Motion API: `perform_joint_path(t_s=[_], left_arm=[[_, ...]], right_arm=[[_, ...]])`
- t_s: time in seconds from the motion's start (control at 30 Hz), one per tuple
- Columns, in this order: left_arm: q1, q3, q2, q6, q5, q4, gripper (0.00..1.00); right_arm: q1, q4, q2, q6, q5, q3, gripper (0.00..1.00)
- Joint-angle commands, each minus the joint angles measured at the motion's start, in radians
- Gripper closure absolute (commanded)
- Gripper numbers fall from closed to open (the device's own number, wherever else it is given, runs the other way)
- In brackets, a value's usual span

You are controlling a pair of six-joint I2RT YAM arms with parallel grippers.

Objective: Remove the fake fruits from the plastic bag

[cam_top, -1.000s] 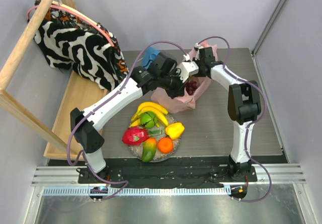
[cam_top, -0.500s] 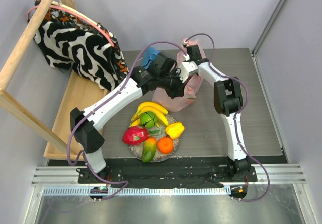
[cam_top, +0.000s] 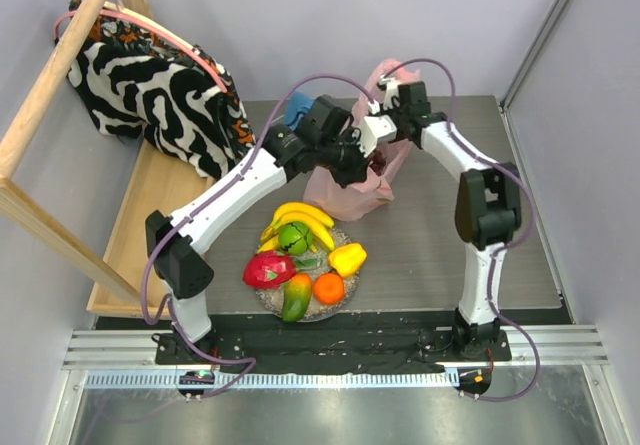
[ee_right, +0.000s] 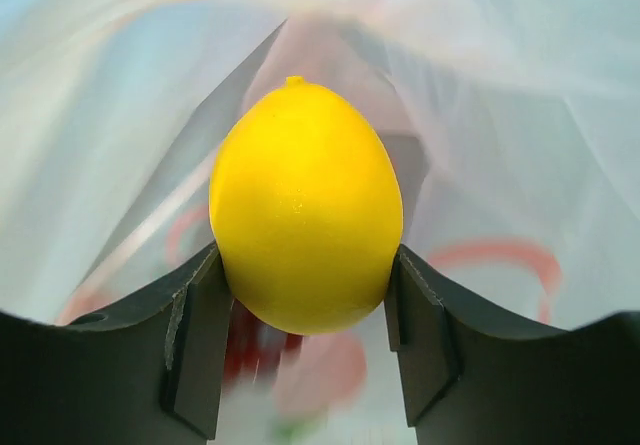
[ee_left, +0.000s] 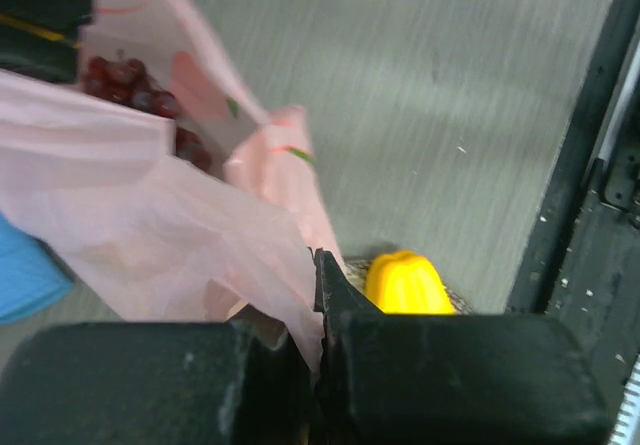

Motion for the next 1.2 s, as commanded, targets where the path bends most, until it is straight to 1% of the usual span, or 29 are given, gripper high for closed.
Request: perform_joint_path(t_s=[0.0, 0.03, 0.07, 0.23, 0.37, 0.4, 0.5, 0.53, 0.6, 0.63, 0.7, 0.73, 0.77, 0.8, 0.83, 0.87, 0.93, 0.97, 1.03, 1.07, 1.13, 1.17], left_arm=[[0.048, 0.082, 0.007, 0.047, -0.005, 0.008, 1.0], [0.062, 0.091, 0.007, 0.048, -0.006, 0.015, 1.0], [0.071, 0.098, 0.01, 0.045, -0.012, 0.017, 1.0], [0.109, 0.128, 0.016, -0.011, -0.049, 0.044, 1.0], [0.111, 0.131, -0.004, -0.027, -0.063, 0.055, 1.0], [0.111, 0.131, -0.013, -0.028, -0.064, 0.057, 1.0], [0.111, 0.112, -0.034, -0.03, -0.081, 0.057, 1.0], [0.111, 0.107, -0.039, -0.031, -0.086, 0.057, 1.0], [0.111, 0.085, -0.051, -0.028, -0.098, 0.057, 1.0], [0.111, 0.079, -0.053, -0.027, -0.101, 0.055, 1.0], [0.111, 0.061, -0.057, -0.027, -0.106, 0.05, 1.0], [0.111, 0.055, -0.063, -0.025, -0.106, 0.047, 1.0], [0.111, 0.052, -0.068, -0.027, -0.106, 0.041, 0.99], [0.111, 0.041, -0.074, -0.028, -0.11, 0.04, 0.92], [0.111, 0.033, -0.092, -0.036, -0.118, 0.04, 0.62], [0.111, 0.026, -0.105, -0.041, -0.129, 0.04, 0.46], [0.111, -0.005, -0.149, -0.039, -0.178, 0.038, 0.2], [0.113, -0.019, -0.169, -0.038, -0.196, 0.038, 0.16], [0.129, -0.059, -0.207, -0.03, -0.224, 0.035, 0.1], [0.14, -0.071, -0.253, -0.027, -0.225, 0.031, 0.09], [0.171, -0.097, -0.293, -0.033, -0.201, 0.026, 0.09], [0.21, -0.117, -0.332, -0.04, -0.187, 0.023, 0.09]], right_arm=[[-0.013, -0.004, -0.3, -0.029, -0.106, -0.127, 0.82], [-0.012, -0.011, -0.334, -0.029, -0.119, -0.184, 0.82], [-0.013, -0.021, -0.404, -0.024, -0.142, -0.21, 0.82], [-0.012, -0.077, -0.587, -0.024, -0.159, -0.383, 0.83], [-0.013, -0.168, -0.737, -0.066, -0.178, -0.462, 0.83], [-0.01, -0.188, -0.799, -0.096, -0.207, -0.468, 0.83], [0.001, -0.279, -0.891, -0.15, -0.237, -0.473, 0.83], [0.011, -0.328, -0.947, -0.188, -0.263, -0.479, 0.83], [0.037, -0.371, -1.0, -0.224, -0.269, -0.506, 0.83], [0.069, -0.409, -1.04, -0.259, -0.272, -0.52, 0.83], [0.103, -0.439, -1.078, -0.3, -0.277, -0.569, 0.83], [0.152, -0.452, -1.1, -0.319, -0.269, -0.585, 0.83], [0.175, -0.46, -1.1, -0.323, -0.266, -0.597, 0.83], [0.206, -0.471, -1.097, -0.326, -0.261, -0.602, 0.83], [0.261, -0.48, -1.08, -0.331, -0.246, -0.602, 0.83], [0.29, -0.483, -1.069, -0.336, -0.242, -0.599, 0.83], [0.323, -0.474, -1.045, -0.343, -0.24, -0.588, 0.83], [0.343, -0.474, -1.008, -0.356, -0.24, -0.582, 0.83], [0.363, -0.474, -0.97, -0.369, -0.232, -0.559, 0.83], [0.384, -0.471, -0.928, -0.379, -0.22, -0.554, 0.83], [0.403, -0.456, -0.891, -0.379, -0.211, -0.548, 0.82], [0.409, -0.453, -0.874, -0.379, -0.209, -0.543, 0.82]])
